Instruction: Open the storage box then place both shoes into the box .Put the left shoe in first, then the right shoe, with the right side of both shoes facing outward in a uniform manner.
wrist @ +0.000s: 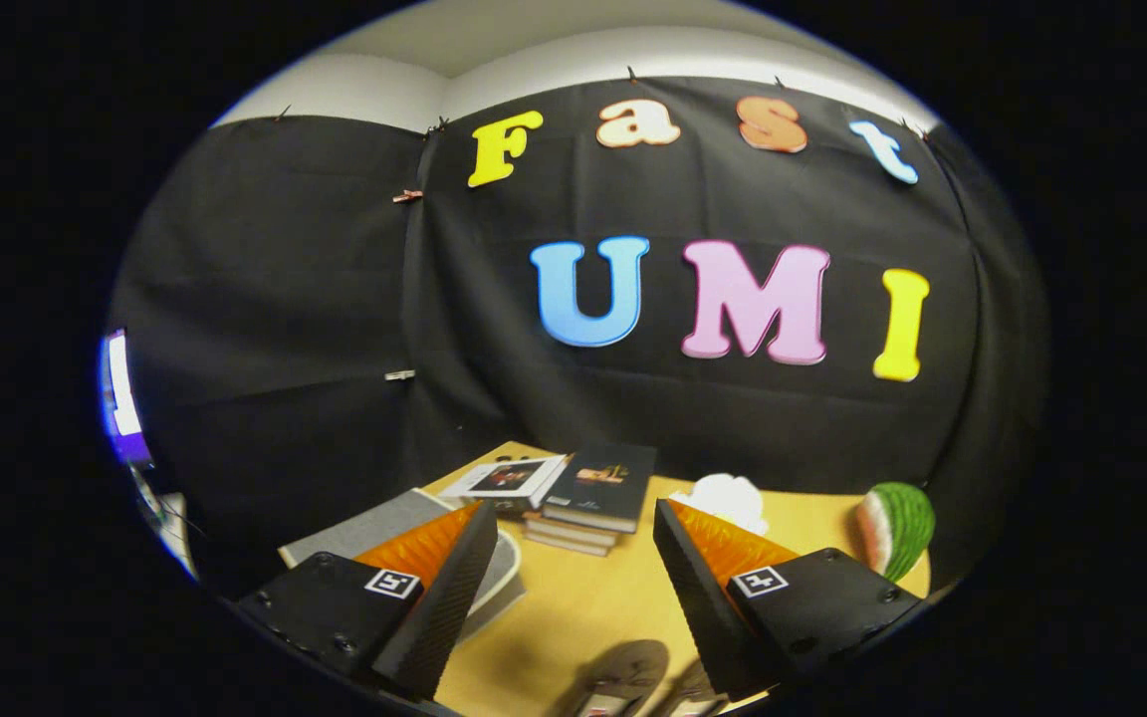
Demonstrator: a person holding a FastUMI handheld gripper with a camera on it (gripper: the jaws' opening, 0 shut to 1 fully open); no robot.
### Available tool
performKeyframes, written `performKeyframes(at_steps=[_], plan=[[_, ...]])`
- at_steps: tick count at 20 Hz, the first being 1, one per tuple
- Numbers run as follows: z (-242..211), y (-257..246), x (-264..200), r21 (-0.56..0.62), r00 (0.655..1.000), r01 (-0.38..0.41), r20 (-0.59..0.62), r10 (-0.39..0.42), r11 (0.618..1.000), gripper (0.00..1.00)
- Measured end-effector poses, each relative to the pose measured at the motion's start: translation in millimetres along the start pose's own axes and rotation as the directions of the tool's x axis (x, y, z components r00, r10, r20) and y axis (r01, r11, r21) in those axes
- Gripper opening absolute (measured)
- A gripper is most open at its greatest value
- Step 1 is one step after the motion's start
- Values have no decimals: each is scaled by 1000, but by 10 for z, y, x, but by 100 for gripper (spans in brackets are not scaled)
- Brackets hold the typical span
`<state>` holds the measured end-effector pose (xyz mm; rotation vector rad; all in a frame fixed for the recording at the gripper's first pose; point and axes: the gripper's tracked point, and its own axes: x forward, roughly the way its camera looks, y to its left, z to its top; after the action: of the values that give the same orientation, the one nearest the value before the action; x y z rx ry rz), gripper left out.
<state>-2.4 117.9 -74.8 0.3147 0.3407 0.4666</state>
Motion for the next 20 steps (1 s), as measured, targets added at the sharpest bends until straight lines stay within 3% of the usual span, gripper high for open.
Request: performKeyframes(at_steps=[5, 10, 14, 17, 20], plan=[[-428, 166, 127, 212, 978, -119, -146, 152, 970, 98], [-873, 445, 249, 409, 917, -202, -239, 318, 890, 98], [-1208, 667, 363, 616, 861, -218, -244, 446, 757, 98], [-1603, 753, 518, 731, 818, -180, -261, 513, 658, 98], [-1894, 822, 613, 803, 795, -124, -271, 543, 583, 98]])
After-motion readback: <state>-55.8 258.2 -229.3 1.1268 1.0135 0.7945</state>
